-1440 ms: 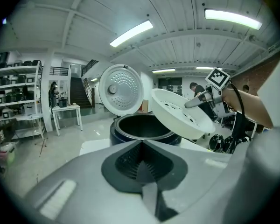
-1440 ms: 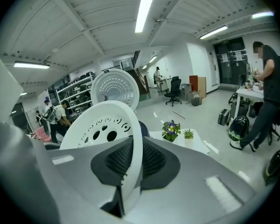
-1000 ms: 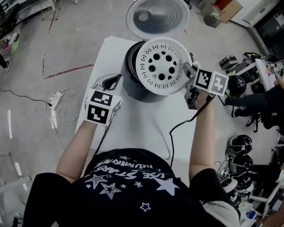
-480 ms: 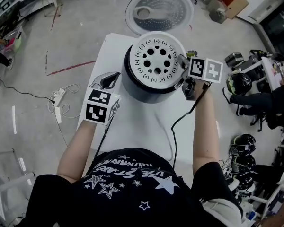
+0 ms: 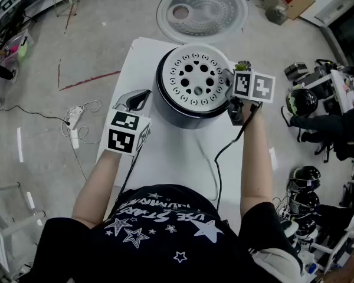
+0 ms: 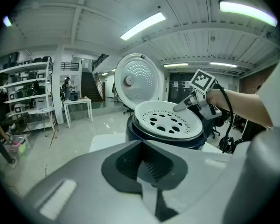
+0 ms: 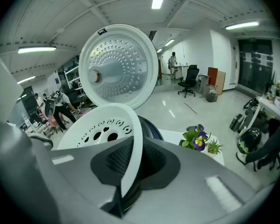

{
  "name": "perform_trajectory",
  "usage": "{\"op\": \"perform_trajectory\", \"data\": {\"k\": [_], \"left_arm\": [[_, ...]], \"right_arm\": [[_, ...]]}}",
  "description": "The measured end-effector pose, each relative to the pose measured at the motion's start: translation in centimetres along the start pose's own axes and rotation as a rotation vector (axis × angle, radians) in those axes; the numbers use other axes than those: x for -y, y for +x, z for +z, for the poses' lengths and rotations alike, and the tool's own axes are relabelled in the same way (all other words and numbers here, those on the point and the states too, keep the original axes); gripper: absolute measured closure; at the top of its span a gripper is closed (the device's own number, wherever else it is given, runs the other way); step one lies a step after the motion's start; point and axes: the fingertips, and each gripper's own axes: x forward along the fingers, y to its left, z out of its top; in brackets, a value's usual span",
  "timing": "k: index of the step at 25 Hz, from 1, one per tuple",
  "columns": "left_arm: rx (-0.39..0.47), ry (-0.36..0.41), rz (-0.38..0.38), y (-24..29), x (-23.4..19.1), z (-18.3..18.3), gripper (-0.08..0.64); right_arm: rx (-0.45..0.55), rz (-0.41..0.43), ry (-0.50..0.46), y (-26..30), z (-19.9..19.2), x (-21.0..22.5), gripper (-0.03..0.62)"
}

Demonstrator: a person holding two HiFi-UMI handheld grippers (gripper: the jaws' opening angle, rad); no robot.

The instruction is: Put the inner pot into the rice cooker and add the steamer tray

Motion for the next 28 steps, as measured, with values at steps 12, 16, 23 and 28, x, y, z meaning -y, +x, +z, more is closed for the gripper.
{"op": "perform_trajectory", "data": {"k": [12,16,23,28], "left_arm": [[-0.014,-0.001,-0.018,0.6,-0.2,-0.5,0.555],[-0.016,0.000,-0.029,0.5,0.2,-1.0,0.555],[-0.005,0.012,-0.041,-0.3,0.7,-1.2,0.555],[0.007,0.021,-0.050,-1.2,0.8,-0.9,0.555]], "right_arm": [[0.046,-0.093,-0.155,0.4,-0.1,-0.4,0.472],[0.060,-0.085,-0.172,0.4,-0.5,-1.0,0.360],[0.074,-0.097,-0.137,-0.2,-1.4,-1.1,0.275],[0.071,-0.132,-0.121,-1.3,-2.0,-0.8,0.218]]}}
